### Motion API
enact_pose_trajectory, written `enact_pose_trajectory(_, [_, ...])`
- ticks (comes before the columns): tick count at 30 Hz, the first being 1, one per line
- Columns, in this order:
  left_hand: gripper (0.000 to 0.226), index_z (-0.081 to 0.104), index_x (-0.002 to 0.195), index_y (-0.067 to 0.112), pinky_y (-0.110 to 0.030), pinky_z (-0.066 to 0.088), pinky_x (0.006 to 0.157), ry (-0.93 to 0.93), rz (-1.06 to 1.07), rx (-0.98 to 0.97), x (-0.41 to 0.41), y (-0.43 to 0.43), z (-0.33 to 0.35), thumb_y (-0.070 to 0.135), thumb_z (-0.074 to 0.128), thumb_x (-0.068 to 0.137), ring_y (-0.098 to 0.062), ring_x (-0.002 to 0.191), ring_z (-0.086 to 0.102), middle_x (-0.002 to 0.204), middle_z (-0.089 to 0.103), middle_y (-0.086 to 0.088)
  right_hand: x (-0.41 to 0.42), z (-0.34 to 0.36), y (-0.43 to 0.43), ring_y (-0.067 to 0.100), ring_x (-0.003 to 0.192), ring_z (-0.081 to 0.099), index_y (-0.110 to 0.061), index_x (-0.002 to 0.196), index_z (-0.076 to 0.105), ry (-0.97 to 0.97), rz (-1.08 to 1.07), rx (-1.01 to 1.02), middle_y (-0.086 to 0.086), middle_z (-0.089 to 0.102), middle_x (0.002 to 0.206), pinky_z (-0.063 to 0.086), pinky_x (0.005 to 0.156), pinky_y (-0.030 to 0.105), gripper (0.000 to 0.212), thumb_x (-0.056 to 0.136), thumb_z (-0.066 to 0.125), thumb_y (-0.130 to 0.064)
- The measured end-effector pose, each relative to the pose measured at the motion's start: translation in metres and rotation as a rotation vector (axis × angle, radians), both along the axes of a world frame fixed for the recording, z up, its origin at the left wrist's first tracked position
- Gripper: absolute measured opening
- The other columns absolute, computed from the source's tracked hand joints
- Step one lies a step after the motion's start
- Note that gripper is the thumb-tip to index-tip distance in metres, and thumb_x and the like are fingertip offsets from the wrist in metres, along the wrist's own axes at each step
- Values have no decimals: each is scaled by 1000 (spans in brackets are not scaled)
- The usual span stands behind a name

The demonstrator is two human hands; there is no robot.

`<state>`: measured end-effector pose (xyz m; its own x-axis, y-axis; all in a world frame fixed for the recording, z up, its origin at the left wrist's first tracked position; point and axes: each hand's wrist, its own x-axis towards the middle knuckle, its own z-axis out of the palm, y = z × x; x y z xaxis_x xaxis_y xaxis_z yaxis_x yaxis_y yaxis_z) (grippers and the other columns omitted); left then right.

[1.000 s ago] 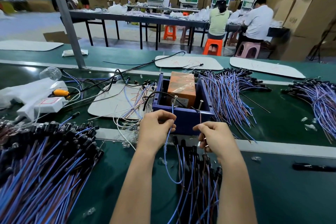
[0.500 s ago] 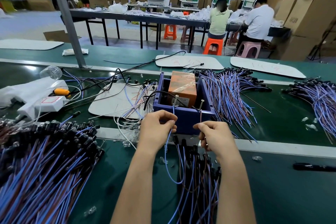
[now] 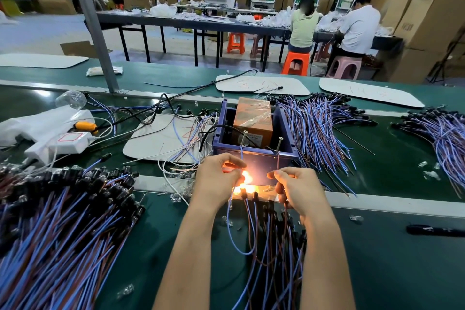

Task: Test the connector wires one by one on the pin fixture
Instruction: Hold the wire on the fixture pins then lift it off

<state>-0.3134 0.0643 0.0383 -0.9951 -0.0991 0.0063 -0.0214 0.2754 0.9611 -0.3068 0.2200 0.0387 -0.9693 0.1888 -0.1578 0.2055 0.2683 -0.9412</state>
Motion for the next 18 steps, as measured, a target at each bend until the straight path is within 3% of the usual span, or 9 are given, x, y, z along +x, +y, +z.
enact_pose_trajectory(5, [23,69,83,14,-31,60,72,-2,-7,-17,2,-1,2,-6,60,87,-15,71,70,87,69,-5,0,0,1,11,49,47,-12,83,68,-7,8,12,2,52,58,35,39,14,24,98,49,-11])
enact_pose_trajectory(9, [23,67,81,7,-21,57,62,36,-93,12,9,-3,17,-10,53,87,-13,63,64,81,67,-10,6,11,6,9,38,47,-10,80,71,-25,56,7,2,53,52,31,34,15,25,95,51,-7])
enact_pose_trajectory(11, [26,65,78,9,-19,55,58,70,-143,-32,17,-7,30,-10,50,86,-9,58,61,76,66,-6,16,24,10,12,38,51,-9,81,73,-57,223,-1,3,56,50,33,34,17,27,96,50,-6])
enact_pose_trajectory(15, [29,52,71,9,-23,52,57,56,-250,-82,36,-27,55,-12,40,87,-12,56,61,68,68,-3,43,51,1,21,50,65,-12,93,74,-161,819,-84,10,67,63,47,41,21,24,97,50,-11])
enact_pose_trajectory(18, [32,44,69,9,-29,50,75,19,-329,-123,56,-50,68,-14,34,89,-20,86,68,88,74,-6,54,64,-21,21,65,70,-14,110,71,-180,1057,-165,12,72,82,57,53,27,23,92,57,-19])
